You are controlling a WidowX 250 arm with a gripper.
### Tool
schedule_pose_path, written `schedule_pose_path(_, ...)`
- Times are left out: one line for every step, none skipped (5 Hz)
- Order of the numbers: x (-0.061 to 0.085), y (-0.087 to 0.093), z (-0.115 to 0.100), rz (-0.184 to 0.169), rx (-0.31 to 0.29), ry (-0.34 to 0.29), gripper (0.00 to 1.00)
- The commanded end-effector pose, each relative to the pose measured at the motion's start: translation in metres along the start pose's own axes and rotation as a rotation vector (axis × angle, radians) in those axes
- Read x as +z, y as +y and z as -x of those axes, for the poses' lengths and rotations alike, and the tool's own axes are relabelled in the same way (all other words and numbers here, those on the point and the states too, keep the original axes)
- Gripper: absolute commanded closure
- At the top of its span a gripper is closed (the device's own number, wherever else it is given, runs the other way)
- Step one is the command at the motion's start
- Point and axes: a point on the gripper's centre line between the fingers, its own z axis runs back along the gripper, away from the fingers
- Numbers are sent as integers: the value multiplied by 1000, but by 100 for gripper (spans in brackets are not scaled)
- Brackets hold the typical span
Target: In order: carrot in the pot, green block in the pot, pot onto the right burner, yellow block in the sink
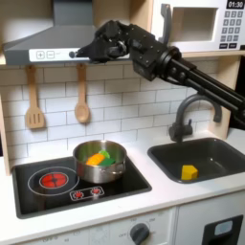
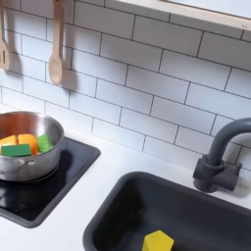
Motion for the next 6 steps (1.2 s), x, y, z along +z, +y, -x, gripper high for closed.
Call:
schedule_pose_path(3,5,-3,-10,6,-9,100)
schedule_pose_path(2,5,0,-9,11,-5,100)
schedule_pose_path(1,8,-1,-14,13,-4,100)
schedule_pose_path(2,8,-1,-15,18,-6,100)
schedule_pose_path(-1,7,-2,-14,15,-5,100)
schedule_pose_path(-7,6,-11,-16,19,-10,100)
